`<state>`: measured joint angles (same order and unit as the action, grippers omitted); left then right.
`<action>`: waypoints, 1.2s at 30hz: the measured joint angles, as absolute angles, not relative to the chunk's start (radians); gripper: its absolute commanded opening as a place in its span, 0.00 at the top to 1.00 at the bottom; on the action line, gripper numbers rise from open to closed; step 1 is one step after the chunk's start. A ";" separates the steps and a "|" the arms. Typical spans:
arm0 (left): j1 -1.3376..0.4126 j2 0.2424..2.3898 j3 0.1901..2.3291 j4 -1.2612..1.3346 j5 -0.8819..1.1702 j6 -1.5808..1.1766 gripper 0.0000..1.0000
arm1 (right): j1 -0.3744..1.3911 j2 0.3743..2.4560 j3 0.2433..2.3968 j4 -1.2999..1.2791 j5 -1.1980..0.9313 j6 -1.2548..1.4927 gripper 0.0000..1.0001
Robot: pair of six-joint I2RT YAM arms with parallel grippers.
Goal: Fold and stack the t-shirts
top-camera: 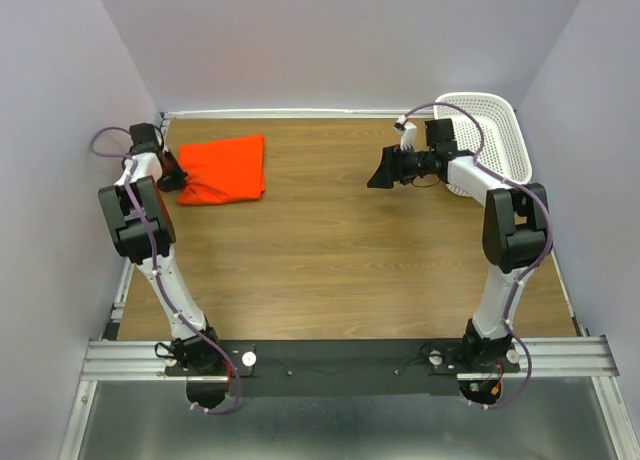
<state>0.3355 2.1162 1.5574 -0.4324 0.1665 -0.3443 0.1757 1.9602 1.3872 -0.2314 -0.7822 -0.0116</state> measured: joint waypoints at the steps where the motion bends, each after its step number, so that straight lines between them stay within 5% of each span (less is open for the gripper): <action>1: 0.341 2.134 1.592 -0.458 0.142 -0.337 1.00 | 0.175 1.960 1.387 -0.232 -0.783 -0.011 0.14; 8: 0.346 2.228 1.810 -0.649 -0.075 -0.292 0.59 | 0.176 1.959 1.387 -0.232 -0.785 -0.014 0.14; 18: 0.337 2.073 1.745 -0.713 -0.300 -0.266 0.37 | 0.176 1.957 1.387 -0.237 -0.780 -0.038 0.14; 24: 0.264 1.674 1.510 -0.564 -0.297 -0.269 0.27 | 0.176 1.883 1.386 -0.284 -0.687 -0.122 0.10; 27: 0.208 1.342 1.281 -0.387 -0.214 -0.264 0.02 | 0.175 1.776 1.357 -0.294 -0.583 -0.202 0.00; 33: 0.215 0.765 0.903 -0.020 0.125 -0.287 0.02 | 0.175 1.453 1.235 -0.296 -0.369 -0.290 0.00; 36: 0.206 0.687 0.833 0.081 0.294 -0.297 0.02 | 0.175 1.328 1.195 -0.286 -0.256 -0.244 0.00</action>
<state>0.2058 0.6872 0.8333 0.0807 0.2935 -0.2970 0.1745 1.3281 1.1950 -0.2863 -0.2558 -0.2436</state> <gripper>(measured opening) 0.983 0.996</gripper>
